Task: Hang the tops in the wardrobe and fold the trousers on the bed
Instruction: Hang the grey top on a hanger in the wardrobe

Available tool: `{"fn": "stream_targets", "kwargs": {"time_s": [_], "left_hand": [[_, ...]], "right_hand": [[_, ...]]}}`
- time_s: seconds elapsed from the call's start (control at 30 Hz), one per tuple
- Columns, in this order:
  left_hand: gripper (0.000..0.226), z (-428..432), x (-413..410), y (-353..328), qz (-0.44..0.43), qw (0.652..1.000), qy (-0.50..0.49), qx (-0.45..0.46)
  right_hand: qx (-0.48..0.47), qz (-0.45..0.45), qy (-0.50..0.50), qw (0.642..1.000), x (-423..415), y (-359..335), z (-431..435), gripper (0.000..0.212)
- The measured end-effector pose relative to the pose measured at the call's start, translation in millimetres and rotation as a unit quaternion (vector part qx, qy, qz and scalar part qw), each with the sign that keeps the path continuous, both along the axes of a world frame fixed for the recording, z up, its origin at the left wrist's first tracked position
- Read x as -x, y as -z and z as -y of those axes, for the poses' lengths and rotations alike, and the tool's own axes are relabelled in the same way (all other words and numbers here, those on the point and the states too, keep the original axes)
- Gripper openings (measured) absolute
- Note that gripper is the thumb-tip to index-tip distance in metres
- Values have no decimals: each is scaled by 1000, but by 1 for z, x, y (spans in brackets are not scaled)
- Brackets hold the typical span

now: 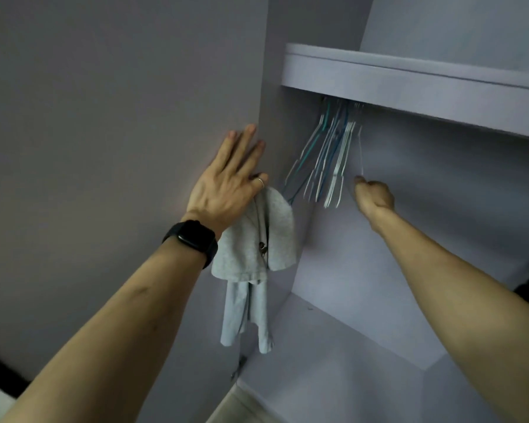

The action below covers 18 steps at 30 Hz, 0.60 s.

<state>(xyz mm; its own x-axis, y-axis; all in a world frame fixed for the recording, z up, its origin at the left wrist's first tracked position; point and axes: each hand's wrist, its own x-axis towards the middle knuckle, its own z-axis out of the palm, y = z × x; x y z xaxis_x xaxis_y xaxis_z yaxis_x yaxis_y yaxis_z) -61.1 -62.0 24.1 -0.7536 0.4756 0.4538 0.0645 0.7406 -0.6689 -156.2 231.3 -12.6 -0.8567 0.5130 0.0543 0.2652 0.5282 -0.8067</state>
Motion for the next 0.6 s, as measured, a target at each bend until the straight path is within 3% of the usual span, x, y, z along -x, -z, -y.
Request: {"fn": "stream_targets", "kwargs": {"time_s": [0.17,0.33,0.47,0.53,0.6], "left_hand": [[56,1,-2,-2,19,1000,-4,-4],[47,0,-4,-2,94,994,-51,-18],[32,-12,-20,-6,123,969,40,-212],[25,-27,-36,-3,152,931,66,-325],[21,-41,-52,10,221,867,60,-442]], "right_hand": [[-107,-15,54,993,-18,-36,-15,51],[-119,-4,53,991,-66,-44,-30,46],[-82,8,41,996,-128,-30,-44,36],[-36,13,28,999,-168,-20,-50,38],[10,17,14,1000,-206,-9,-52,43]]}}
